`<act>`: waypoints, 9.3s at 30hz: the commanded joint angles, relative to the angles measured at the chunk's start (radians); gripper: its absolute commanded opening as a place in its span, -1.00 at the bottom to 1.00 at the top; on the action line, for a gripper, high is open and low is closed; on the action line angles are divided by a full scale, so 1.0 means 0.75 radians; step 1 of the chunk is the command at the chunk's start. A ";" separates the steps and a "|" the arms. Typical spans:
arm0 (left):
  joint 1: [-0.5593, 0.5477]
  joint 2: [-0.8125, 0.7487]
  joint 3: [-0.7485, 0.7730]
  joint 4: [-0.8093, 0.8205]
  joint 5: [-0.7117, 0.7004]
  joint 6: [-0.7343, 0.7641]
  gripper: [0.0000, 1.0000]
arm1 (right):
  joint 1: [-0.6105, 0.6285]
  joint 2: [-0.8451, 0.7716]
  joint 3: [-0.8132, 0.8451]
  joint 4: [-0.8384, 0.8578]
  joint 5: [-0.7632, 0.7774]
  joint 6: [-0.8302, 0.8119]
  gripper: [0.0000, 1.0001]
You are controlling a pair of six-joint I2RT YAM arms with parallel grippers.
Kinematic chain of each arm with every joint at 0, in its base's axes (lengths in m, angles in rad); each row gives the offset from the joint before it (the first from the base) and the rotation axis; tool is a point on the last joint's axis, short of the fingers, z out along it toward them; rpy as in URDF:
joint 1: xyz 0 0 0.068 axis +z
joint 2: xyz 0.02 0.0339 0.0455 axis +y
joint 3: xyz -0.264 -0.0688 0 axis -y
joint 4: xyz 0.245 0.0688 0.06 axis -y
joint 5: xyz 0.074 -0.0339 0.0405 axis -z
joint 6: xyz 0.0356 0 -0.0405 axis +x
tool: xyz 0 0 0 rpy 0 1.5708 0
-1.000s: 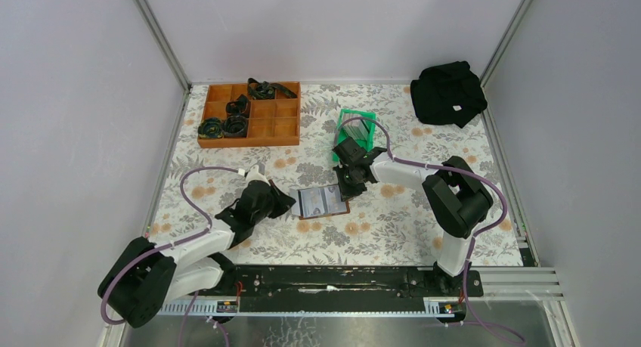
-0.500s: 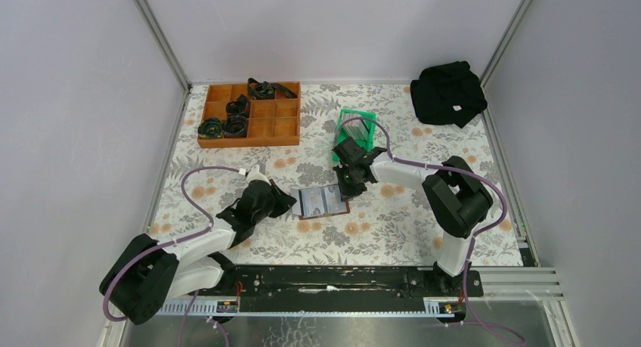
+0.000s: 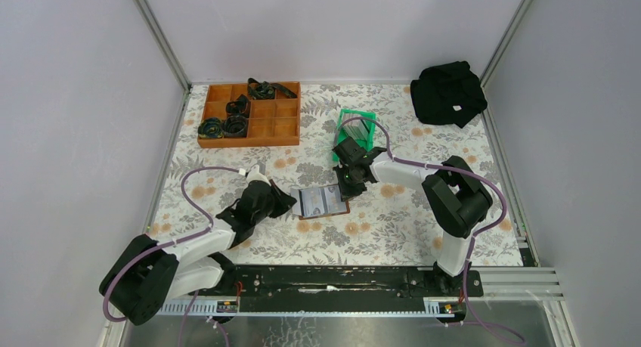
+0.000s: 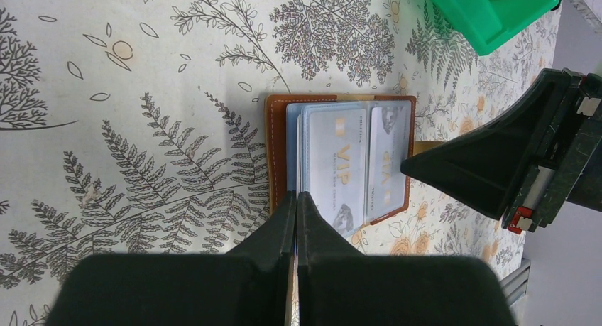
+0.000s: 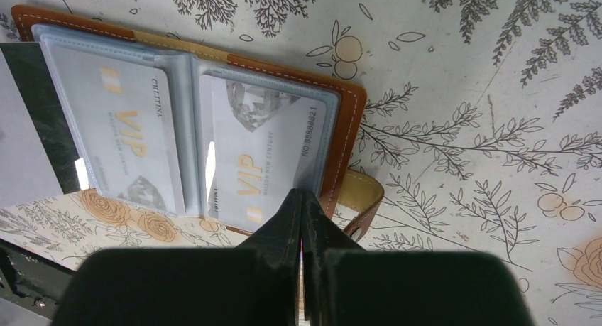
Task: Put the credit cards into the card holder
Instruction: Turn over the card slot in the card holder.
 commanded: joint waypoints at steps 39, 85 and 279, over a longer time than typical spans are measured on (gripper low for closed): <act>0.004 -0.126 -0.033 0.062 0.111 0.020 -1.00 | 0.017 0.056 -0.008 -0.005 0.010 -0.008 -1.00; -0.089 0.185 0.181 0.286 0.163 -0.029 -1.00 | 0.015 0.018 -0.010 -0.043 0.062 -0.028 -1.00; -0.149 0.382 0.182 0.181 0.058 -0.007 -1.00 | 0.100 -0.064 0.201 -0.123 0.135 -0.098 -0.67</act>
